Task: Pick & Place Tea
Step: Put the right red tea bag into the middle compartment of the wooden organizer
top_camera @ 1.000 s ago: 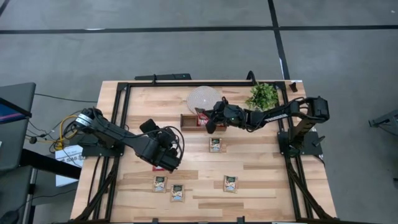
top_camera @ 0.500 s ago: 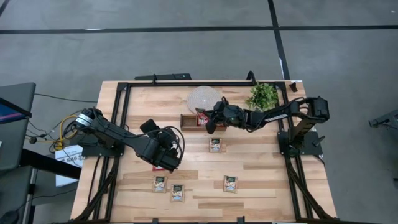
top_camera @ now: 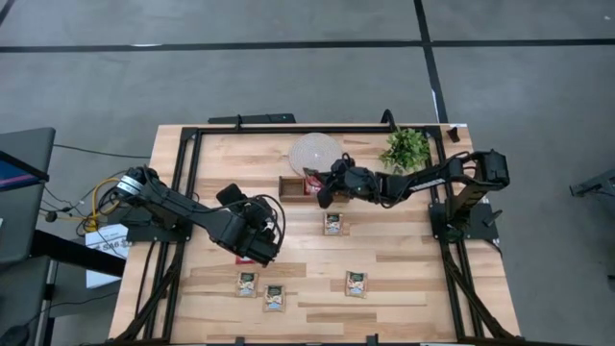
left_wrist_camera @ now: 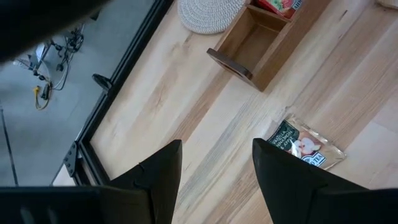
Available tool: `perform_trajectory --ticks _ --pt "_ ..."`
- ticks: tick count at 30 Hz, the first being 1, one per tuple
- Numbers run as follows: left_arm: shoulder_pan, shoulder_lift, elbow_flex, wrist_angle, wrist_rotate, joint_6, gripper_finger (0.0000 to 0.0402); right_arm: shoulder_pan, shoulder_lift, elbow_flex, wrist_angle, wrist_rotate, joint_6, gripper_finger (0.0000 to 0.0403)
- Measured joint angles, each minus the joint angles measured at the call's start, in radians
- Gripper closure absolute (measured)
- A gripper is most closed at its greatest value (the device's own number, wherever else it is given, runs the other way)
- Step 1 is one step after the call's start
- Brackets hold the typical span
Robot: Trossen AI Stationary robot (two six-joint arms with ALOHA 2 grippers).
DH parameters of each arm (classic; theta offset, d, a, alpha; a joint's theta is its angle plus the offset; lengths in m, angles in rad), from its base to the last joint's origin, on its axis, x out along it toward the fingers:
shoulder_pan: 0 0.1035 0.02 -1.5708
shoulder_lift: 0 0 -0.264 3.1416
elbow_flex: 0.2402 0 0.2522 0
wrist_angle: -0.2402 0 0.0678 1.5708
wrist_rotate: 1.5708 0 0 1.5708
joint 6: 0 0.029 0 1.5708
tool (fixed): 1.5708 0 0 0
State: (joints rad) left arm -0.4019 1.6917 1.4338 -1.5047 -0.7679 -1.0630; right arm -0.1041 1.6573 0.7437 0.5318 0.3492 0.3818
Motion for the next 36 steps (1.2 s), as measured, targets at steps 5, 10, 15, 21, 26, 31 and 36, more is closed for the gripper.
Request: perform_trajectory --ticks 5,10,15,21,26,31,36 --pt "0.0 0.0 0.0 0.0 -0.012 0.0 0.0212 0.008 0.0 0.0 0.027 0.028 0.047 0.0403" --pt "0.0 0.0 0.0 0.0 -0.015 0.0 0.0212 0.01 0.0 0.0 0.08 0.03 0.11 0.0403" --pt "0.0 0.0 0.0 0.0 -0.015 0.0 0.0212 0.02 0.0 0.0 0.047 0.05 0.123 0.0403" --pt "0.0 0.0 0.0 0.0 -0.021 0.0 0.0212 0.042 0.088 -0.001 0.132 0.073 0.109 0.0403" --pt "0.0 0.0 0.0 0.001 -0.02 0.0 0.0212 0.044 0.128 -0.001 0.205 0.065 0.061 0.0403" --pt "0.0 0.0 0.0 0.0 -0.019 0.0 0.0212 0.026 0.101 0.0 0.129 0.063 0.027 0.0403" --pt "0.0 0.0 0.0 0.0 -0.02 0.0 0.0212 0.012 0.097 0.0 0.065 0.063 0.027 0.0403"
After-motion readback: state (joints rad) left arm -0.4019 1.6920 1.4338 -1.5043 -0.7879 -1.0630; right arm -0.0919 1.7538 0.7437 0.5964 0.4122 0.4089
